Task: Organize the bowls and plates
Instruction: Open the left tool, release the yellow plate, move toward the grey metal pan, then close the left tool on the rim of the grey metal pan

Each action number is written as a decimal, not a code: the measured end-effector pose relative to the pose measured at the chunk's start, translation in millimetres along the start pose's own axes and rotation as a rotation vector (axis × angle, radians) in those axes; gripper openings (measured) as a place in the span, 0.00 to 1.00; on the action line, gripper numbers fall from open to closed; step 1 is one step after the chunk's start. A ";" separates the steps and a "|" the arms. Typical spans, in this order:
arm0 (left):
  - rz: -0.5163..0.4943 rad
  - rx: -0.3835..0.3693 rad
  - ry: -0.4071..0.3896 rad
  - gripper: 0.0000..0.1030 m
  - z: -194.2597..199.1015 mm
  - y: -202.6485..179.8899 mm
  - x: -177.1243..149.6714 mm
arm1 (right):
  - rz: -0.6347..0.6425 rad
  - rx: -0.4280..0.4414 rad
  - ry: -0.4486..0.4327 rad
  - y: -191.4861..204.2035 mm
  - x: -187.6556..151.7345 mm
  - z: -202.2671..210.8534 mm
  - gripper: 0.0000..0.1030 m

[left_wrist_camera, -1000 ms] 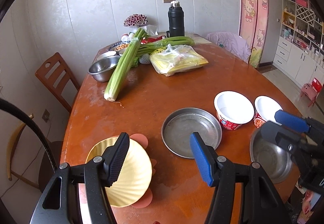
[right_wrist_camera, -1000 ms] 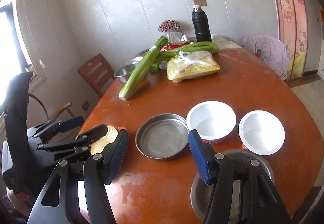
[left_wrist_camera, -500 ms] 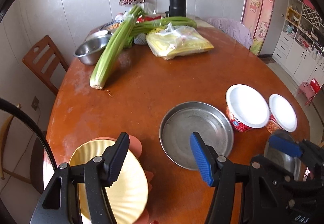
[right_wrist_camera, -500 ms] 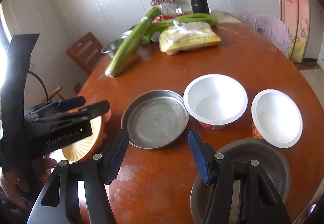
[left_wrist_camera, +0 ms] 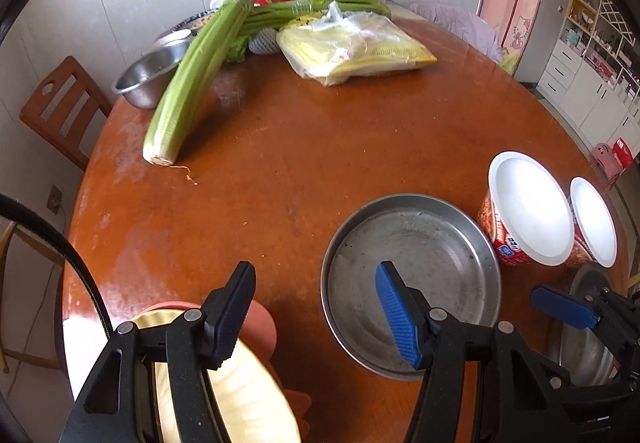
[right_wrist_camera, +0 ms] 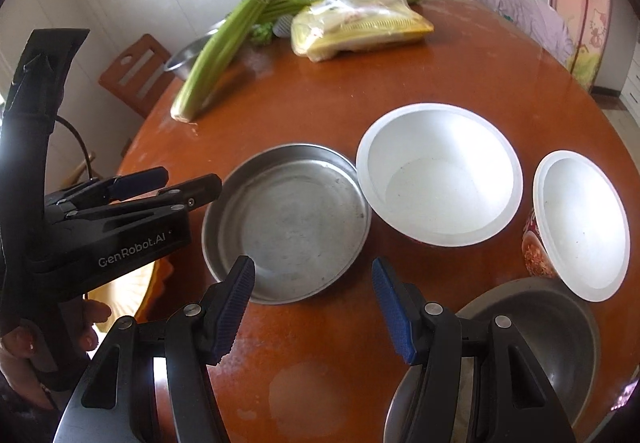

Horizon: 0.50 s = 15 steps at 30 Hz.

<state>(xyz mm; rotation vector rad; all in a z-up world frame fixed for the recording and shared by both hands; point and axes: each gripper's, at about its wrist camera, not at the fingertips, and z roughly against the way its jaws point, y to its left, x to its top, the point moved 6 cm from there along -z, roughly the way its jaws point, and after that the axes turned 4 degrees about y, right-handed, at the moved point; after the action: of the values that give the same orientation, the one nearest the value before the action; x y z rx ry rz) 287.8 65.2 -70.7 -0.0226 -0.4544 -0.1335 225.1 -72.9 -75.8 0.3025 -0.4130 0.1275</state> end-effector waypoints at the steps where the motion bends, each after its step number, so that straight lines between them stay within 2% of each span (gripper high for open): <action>1: 0.000 -0.004 0.008 0.60 -3.7 -0.4 0.3 | 0.000 -0.005 0.009 -0.4 0.8 -2.6 0.61; 15: -0.019 -0.040 0.073 0.60 -32.0 -7.7 3.9 | -0.035 -0.064 0.102 -10.1 9.0 -26.5 0.61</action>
<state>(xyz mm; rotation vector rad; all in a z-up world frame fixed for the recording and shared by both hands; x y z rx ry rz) 304.2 55.4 -97.8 -0.0526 -0.3792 -0.1612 245.0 -73.6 -97.9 0.2390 -0.3097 0.0946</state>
